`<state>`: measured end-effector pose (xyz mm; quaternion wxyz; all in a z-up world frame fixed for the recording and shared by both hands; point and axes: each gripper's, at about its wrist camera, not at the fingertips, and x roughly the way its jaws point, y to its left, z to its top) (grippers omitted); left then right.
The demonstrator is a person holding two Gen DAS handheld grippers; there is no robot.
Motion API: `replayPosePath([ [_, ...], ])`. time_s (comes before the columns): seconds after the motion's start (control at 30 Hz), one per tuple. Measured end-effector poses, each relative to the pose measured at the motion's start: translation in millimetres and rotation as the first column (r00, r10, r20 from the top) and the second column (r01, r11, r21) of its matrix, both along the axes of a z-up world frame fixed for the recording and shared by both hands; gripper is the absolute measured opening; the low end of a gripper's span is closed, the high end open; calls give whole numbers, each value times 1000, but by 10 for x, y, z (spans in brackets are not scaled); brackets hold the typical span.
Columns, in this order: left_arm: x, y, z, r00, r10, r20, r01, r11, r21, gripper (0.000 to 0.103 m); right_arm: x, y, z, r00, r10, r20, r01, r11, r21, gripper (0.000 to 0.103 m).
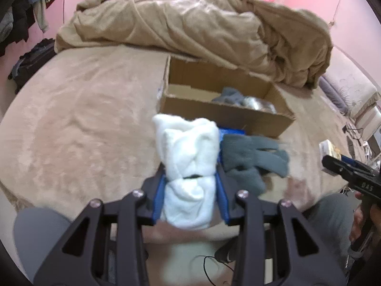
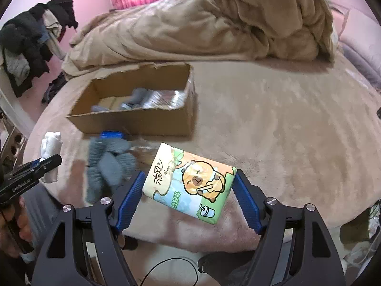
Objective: Organize objects
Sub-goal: 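Place the white sock in the box while the right tool places the tissue pack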
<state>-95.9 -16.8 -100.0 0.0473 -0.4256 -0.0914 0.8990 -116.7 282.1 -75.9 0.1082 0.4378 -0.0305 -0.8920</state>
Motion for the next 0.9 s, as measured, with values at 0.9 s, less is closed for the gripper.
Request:
replayPosePath([
  [0.9,54,-187,1081,985,-21,-170,26,999,28,38,118,-641,1174,970,114,-216,-121,992,-19,78],
])
